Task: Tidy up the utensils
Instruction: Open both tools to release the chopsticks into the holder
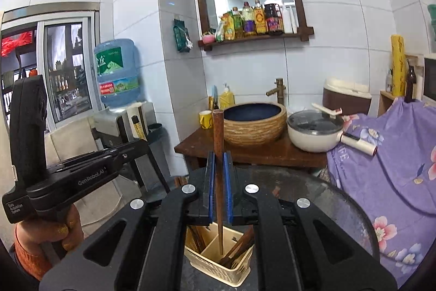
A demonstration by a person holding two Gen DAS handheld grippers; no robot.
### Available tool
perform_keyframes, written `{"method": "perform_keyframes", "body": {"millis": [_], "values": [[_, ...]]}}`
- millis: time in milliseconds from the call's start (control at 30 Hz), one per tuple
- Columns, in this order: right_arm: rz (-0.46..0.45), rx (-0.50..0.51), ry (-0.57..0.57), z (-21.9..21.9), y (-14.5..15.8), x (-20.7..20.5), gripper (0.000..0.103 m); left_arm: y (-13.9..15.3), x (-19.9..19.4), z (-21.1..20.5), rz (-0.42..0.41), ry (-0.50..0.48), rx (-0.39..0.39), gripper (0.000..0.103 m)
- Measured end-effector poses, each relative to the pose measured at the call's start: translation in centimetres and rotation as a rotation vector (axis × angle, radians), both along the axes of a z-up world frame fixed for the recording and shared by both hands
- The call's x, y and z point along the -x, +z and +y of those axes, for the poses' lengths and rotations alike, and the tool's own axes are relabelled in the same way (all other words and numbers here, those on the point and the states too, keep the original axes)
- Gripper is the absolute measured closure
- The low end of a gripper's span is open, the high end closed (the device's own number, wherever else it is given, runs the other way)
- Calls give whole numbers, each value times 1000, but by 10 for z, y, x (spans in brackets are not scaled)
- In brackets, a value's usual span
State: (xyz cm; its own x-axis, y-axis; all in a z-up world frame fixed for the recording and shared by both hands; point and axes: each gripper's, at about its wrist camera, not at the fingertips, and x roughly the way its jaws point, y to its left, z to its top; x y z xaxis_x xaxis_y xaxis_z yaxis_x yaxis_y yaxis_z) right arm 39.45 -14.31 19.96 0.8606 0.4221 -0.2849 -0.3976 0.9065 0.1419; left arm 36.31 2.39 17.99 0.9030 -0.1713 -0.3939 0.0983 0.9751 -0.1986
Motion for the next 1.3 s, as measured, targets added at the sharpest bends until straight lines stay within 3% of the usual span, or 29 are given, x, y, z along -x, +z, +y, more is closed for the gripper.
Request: {"method": "perform_keyframes", "body": {"millis": [233, 600, 800, 900, 967, 1067, 1133, 1233, 1300], "values": [[86, 6, 3, 4, -48, -15, 96, -43, -7, 0, 78, -17, -4, 96], [117, 11, -4, 2, -74, -21, 96, -80, -17, 4, 141, -17, -17, 96], [90, 23, -23, 0, -80, -20, 95, -81, -13, 9, 123, -19, -10, 94], [81, 38, -21, 0, -82, -18, 84, -78, -1, 11, 89, -9, -29, 77], [64, 32, -32, -1, -82, -14, 56, -77, 5, 11, 69, 1, -42, 64], [41, 30, -33, -2, -80, -10, 54, -77, 16, 12, 53, 9, -59, 57], [41, 41, -31, 1, -79, -10, 52, -78, 22, 14, 44, 19, -69, 44], [14, 65, -59, 1, -76, -6, 38, -77, 35, 17, 9, 33, -86, 31], [-21, 67, -81, -1, -73, 1, 32, -76, 46, 21, -26, 53, -95, 15]]}}
